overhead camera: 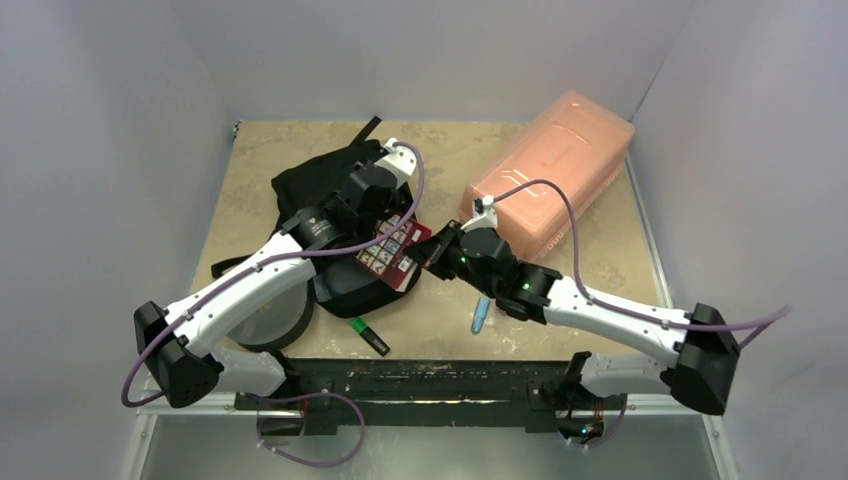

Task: Pack the student bag
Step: Place the book in the student bag.

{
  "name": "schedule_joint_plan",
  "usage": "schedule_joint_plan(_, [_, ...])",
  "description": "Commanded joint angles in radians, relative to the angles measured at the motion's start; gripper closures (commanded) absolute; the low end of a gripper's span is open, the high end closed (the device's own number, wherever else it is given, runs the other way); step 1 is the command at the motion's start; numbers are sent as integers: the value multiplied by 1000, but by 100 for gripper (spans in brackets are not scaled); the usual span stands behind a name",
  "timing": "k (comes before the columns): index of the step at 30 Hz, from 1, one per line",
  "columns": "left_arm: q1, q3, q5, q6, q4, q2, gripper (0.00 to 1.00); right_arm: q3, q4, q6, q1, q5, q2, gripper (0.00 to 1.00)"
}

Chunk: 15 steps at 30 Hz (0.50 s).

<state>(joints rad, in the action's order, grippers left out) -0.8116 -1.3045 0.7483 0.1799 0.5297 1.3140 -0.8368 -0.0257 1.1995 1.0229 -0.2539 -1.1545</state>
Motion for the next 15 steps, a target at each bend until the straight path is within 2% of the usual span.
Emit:
schedule_joint_plan(1, [7, 1, -36, 21, -128, -67, 100, -93, -160, 125, -29, -61, -137, 100])
schedule_joint_plan(6, [26, 8, -48, 41, -130, -88, 100, -207, -247, 110, -53, -87, -349, 100])
schedule_joint_plan(12, [69, 17, -87, 37, -121, -110, 100, -296, -465, 76, -91, -70, -550, 100])
schedule_joint_plan(15, [98, 8, -109, 18, -99, -111, 100, -338, -502, 27, -93, -154, -609, 100])
